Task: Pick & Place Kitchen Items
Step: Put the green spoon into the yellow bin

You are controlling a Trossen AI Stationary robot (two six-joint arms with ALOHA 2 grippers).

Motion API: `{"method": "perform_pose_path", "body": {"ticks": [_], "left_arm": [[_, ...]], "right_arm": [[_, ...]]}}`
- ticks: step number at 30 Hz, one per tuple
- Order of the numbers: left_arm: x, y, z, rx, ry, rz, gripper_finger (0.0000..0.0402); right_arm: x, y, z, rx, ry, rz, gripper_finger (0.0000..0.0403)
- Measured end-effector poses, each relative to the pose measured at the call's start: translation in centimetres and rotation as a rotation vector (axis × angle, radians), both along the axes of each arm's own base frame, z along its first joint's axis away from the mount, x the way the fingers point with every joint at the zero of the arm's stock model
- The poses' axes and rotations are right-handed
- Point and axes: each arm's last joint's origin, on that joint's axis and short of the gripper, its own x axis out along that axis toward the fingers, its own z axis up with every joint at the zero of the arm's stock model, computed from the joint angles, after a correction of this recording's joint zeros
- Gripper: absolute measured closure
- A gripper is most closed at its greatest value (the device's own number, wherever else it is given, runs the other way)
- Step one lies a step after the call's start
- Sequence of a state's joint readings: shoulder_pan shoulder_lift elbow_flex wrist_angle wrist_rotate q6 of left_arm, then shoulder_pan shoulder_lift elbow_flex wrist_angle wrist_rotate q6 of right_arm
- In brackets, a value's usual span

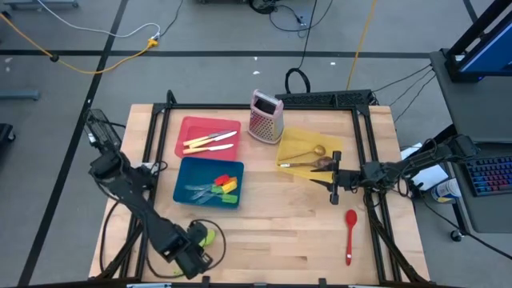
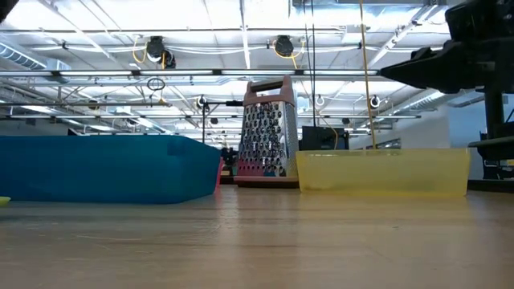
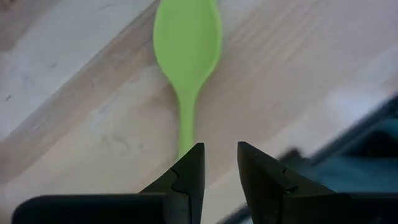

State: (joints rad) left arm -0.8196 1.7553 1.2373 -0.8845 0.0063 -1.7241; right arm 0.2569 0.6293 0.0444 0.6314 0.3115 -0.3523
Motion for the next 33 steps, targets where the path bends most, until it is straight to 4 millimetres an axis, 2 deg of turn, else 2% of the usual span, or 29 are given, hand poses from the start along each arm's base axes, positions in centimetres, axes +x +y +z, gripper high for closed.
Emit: {"method": "perform_pose_path", "body": {"ticks": [8,13,17,22,29,33], "left_arm": [[0.7,-0.7,-4.5,0.106,0.103,-0.075,0.0305],[1.4,-0.9,-6.0,0.109,0.124,-0.07,0.0305],[1.6,-0.7,-6.1,0.108,0.13,-0.057,0.0316],[2.1,-0.1,-5.8,0.083,0.14,-0.029,0.0377],[3.3,1.2,-5.8,0.05,0.17,0.017,0.0364],[4.4,1.7,-5.3,0.043,0.163,0.038,0.0372]], "right_arm": [[0.0,0.0,-0.2,-0.007,0.025,0.0,0.0273],[0.0,0.0,-0.2,-0.007,0.023,0.0,0.0273],[0.0,0.0,-0.2,-0.007,0.024,0.0,0.0273],[0.0,0.0,-0.3,-0.009,0.03,0.0,0.0273],[0.0,0.0,-0.3,-0.011,0.029,0.0,0.0273],[0.0,0.0,-0.3,-0.01,0.029,0.0,0.0273]]}}
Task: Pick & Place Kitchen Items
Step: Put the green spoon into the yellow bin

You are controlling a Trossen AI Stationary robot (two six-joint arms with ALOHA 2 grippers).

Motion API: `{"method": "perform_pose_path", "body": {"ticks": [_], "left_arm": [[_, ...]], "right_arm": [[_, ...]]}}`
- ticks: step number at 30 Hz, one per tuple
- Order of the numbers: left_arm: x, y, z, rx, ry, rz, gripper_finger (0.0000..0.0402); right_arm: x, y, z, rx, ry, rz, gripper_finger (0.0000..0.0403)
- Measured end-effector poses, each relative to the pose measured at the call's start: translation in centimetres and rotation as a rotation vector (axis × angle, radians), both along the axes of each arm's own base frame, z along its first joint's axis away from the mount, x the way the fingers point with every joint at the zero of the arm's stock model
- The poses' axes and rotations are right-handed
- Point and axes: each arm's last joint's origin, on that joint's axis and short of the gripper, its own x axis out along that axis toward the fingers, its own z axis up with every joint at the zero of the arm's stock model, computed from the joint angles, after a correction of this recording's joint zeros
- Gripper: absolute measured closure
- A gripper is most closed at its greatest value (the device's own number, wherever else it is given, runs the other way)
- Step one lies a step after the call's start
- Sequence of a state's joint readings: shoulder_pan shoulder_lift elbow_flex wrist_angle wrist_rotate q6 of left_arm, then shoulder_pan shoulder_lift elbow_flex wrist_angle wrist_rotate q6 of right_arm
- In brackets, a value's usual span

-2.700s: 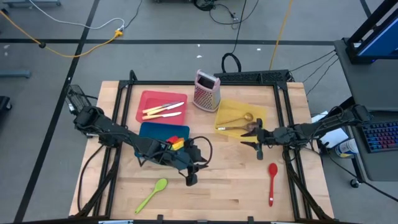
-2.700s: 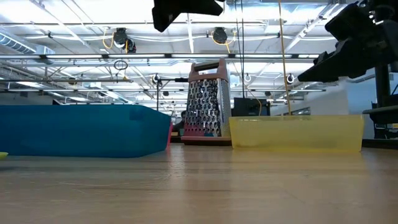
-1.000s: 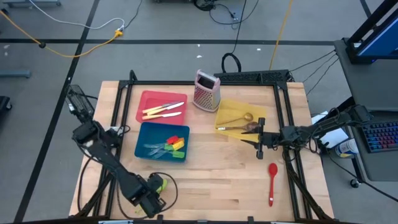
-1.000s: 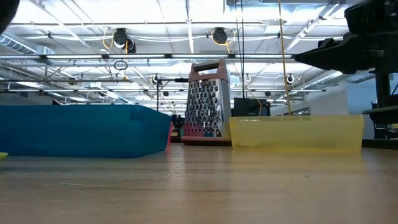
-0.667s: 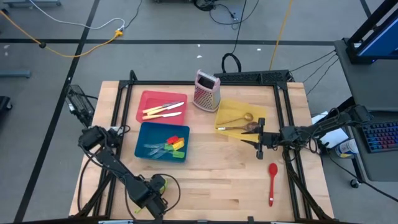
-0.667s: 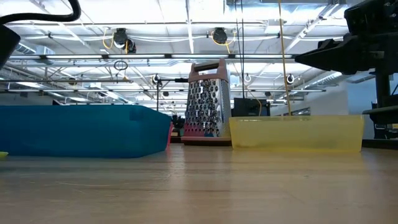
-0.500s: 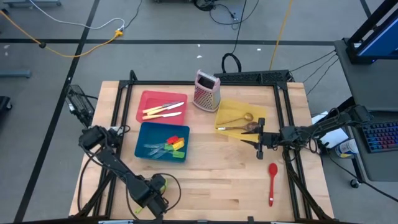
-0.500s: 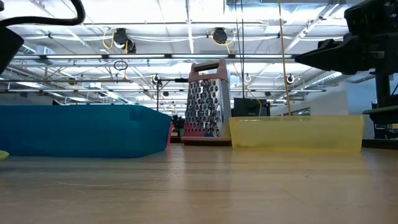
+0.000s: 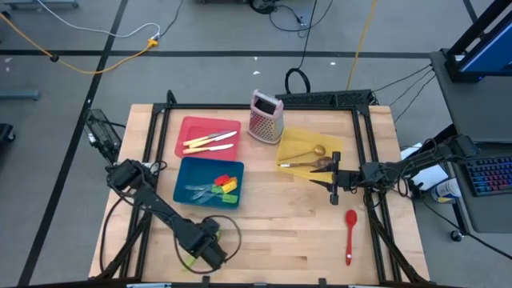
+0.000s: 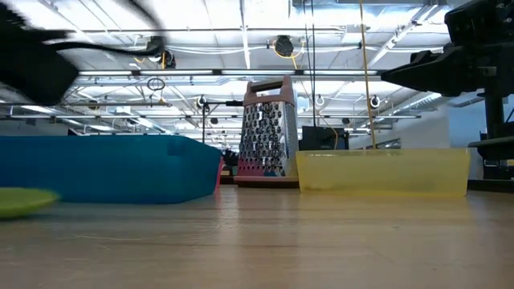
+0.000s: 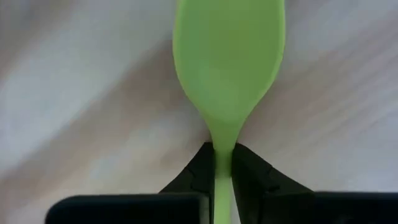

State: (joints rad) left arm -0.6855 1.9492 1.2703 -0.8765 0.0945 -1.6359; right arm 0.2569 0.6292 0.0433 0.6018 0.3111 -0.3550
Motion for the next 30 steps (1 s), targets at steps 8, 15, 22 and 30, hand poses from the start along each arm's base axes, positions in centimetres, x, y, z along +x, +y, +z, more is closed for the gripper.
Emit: {"method": "perform_pose_path", "body": {"ticks": [8,15,22,30], "left_arm": [[5.2,1.2,4.8,0.221,-0.381,-0.078,0.0373],[9.5,4.6,9.2,0.401,-0.566,-0.182,0.0365],[13.1,8.5,10.7,0.501,-0.703,-0.329,0.0362],[16.7,13.1,13.3,0.828,-0.887,-0.461,0.0361]], "right_arm": [[0.0,0.0,0.0,0.002,0.0,0.0,0.0273],[0.0,0.0,0.0,-0.002,-0.001,0.002,0.0273],[0.0,0.4,0.0,-0.026,0.001,0.124,0.0273],[0.0,0.6,0.0,-0.025,-0.006,0.209,0.0273]]}}
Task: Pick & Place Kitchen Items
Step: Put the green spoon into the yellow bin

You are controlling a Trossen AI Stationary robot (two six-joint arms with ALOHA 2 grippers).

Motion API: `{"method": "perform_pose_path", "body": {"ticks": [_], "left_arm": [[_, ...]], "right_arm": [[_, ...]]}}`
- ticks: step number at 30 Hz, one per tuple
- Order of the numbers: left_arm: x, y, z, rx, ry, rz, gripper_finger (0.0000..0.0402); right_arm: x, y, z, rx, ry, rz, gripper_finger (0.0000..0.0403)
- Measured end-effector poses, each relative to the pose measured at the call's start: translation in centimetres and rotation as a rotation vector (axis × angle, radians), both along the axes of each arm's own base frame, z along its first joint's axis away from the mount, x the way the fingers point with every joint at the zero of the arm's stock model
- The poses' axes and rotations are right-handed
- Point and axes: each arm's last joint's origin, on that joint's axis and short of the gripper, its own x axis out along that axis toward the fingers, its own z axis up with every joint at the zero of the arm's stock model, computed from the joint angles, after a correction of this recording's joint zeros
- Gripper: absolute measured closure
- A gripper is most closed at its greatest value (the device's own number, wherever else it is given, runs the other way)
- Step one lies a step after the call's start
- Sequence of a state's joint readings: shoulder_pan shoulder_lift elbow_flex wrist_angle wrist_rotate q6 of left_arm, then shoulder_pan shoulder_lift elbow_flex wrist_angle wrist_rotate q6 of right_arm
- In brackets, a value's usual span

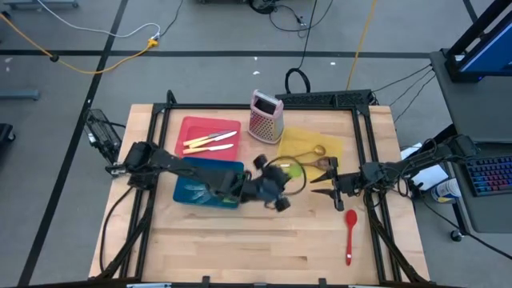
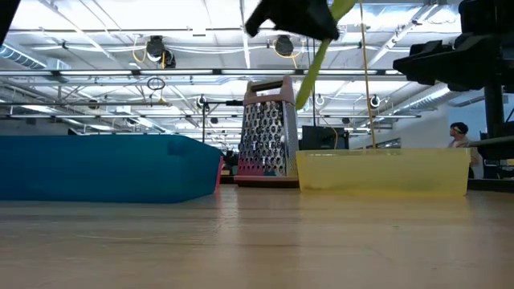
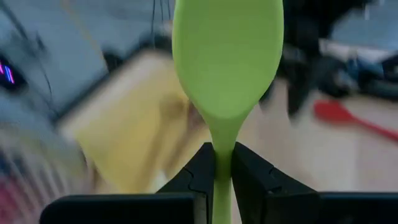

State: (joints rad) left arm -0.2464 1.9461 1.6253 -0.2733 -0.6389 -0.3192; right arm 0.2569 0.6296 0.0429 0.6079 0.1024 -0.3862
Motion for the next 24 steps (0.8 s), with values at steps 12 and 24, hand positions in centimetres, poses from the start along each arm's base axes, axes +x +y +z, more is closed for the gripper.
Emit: {"method": "perform_pose_path", "body": {"ticks": [12,24], "left_arm": [[2.6,7.3,1.9,0.152,-0.138,-0.124,0.036],[5.8,10.5,-6.9,0.262,0.069,-0.12,0.036]], "right_arm": [[0.0,-0.1,-0.1,-0.004,0.007,-0.048,0.0273],[-0.4,-1.9,0.0,-0.012,0.0,-0.685,0.0273]]}}
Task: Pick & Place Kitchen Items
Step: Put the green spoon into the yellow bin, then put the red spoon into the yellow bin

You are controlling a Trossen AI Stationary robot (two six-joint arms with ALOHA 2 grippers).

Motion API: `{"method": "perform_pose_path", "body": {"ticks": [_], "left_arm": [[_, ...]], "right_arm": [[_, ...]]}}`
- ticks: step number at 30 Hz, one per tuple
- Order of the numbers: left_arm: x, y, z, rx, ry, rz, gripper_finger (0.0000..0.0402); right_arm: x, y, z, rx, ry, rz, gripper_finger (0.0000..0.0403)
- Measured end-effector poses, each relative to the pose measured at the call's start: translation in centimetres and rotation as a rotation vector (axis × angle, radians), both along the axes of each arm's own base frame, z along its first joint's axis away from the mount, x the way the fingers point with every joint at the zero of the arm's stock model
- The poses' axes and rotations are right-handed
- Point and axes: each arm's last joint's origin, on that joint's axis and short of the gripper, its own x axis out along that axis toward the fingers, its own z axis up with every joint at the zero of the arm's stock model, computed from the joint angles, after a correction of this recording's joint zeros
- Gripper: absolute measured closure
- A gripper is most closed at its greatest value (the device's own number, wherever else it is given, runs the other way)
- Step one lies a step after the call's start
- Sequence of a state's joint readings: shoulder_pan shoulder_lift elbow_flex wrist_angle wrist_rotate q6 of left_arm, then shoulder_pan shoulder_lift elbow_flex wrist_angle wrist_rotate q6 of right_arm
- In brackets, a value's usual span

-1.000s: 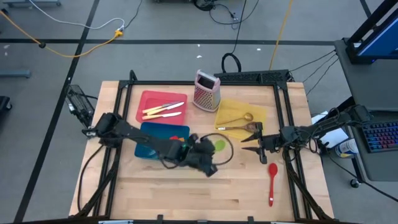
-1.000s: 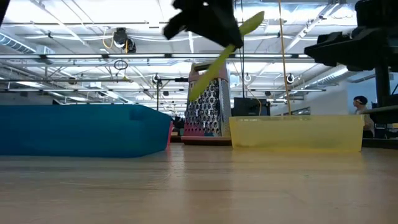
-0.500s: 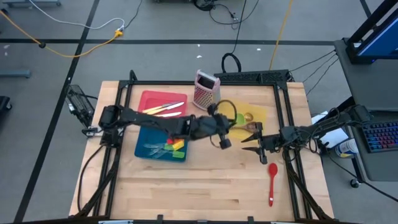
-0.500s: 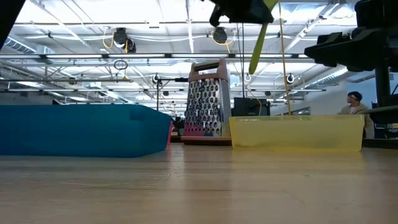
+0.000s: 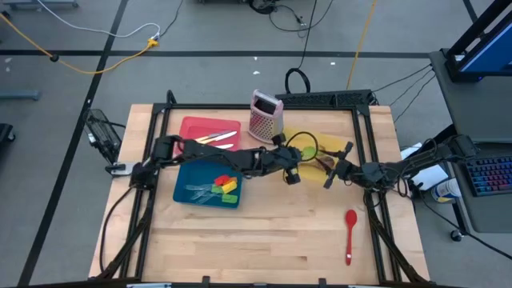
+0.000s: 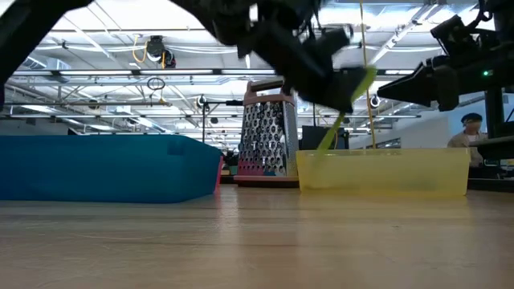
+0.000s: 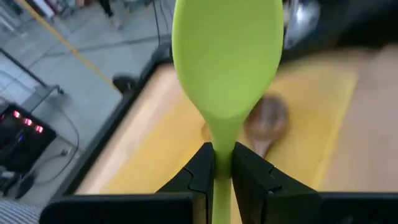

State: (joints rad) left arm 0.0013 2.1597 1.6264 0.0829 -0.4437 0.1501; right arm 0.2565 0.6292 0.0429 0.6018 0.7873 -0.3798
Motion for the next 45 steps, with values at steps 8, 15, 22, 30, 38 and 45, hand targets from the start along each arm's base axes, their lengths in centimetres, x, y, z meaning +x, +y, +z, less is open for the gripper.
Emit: {"method": "perform_pose_path", "body": {"ticks": [8,15,22,30,38,45], "left_arm": [[0.8,2.0,-4.9,-0.023,0.085,0.049,0.0359],[0.8,2.7,-5.4,-0.108,0.069,0.049,0.0359],[0.5,3.2,-5.9,-0.188,0.09,0.072,0.0323],[0.5,3.3,-6.1,-0.221,0.079,0.094,0.0252],[-0.2,2.2,-1.9,-0.253,0.008,0.052,0.0249],[-3.8,0.5,4.1,-0.301,0.097,0.059,0.0271]], "right_arm": [[0.0,-0.1,0.0,-0.023,0.014,-0.02,0.0273],[0.0,-0.1,0.0,-0.031,0.021,-0.02,0.0273],[0.0,-0.1,-0.1,-0.032,0.025,-0.019,0.0273],[0.0,-0.1,-0.1,-0.027,0.022,-0.019,0.0273],[0.2,0.3,0.3,0.1,-0.077,0.12,0.0273],[0.3,0.8,-0.2,0.228,-0.064,0.295,0.0273]]}}
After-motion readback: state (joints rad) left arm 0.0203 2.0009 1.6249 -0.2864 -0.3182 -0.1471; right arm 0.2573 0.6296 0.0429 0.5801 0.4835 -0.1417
